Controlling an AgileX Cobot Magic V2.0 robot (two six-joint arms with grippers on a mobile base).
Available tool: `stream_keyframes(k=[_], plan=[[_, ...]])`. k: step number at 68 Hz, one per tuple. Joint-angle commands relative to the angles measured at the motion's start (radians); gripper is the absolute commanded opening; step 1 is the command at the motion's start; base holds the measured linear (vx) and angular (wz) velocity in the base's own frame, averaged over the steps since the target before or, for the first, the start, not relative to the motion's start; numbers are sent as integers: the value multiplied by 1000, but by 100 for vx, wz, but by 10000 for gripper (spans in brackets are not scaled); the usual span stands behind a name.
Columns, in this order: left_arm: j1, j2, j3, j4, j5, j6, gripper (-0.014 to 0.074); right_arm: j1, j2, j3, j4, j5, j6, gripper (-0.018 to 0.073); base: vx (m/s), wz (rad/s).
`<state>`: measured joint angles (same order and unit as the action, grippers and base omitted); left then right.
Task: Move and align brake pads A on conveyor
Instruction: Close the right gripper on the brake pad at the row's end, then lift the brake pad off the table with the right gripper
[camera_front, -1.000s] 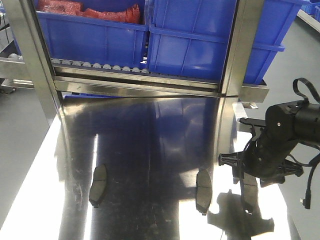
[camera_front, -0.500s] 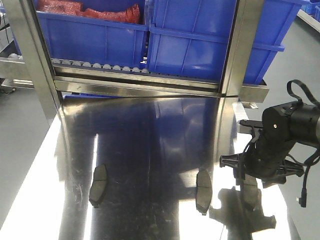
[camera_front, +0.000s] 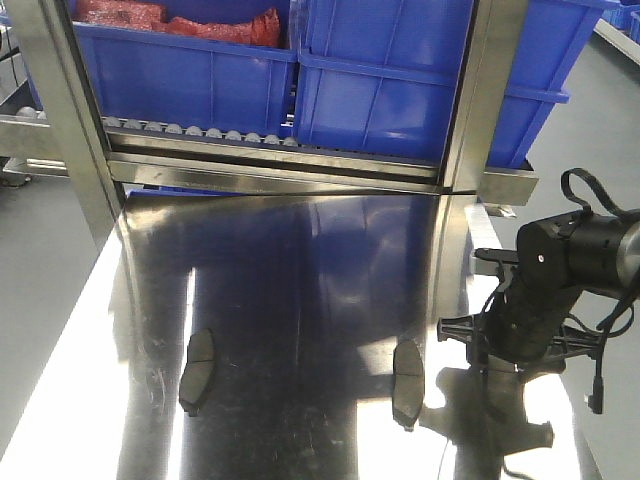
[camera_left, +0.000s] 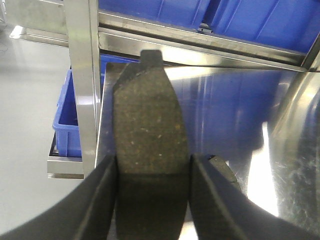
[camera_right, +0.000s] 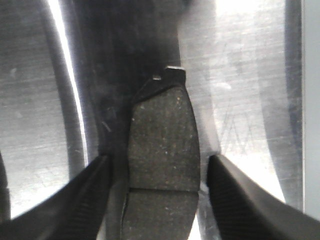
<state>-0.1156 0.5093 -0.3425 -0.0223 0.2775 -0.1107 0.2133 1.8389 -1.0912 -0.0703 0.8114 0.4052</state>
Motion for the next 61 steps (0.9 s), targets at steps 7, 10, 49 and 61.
stream_keyframes(k=[7, 10, 49, 61], plan=[[-3, 1, -28, -7, -98, -10, -6, -4, -35, -26, -11, -19, -1, 181, 0, 0], [-3, 1, -28, -7, -98, -10, -6, -4, -38, -26, -12, -19, -1, 126, 0, 0], [-3, 1, -28, -7, -98, -10, -6, -4, -502, 88, -118, -113, -108, -8, 0, 0], [-3, 1, -28, -7, -98, -10, -6, -4, -704, 171, -121, -150, -173, -7, 0, 0]])
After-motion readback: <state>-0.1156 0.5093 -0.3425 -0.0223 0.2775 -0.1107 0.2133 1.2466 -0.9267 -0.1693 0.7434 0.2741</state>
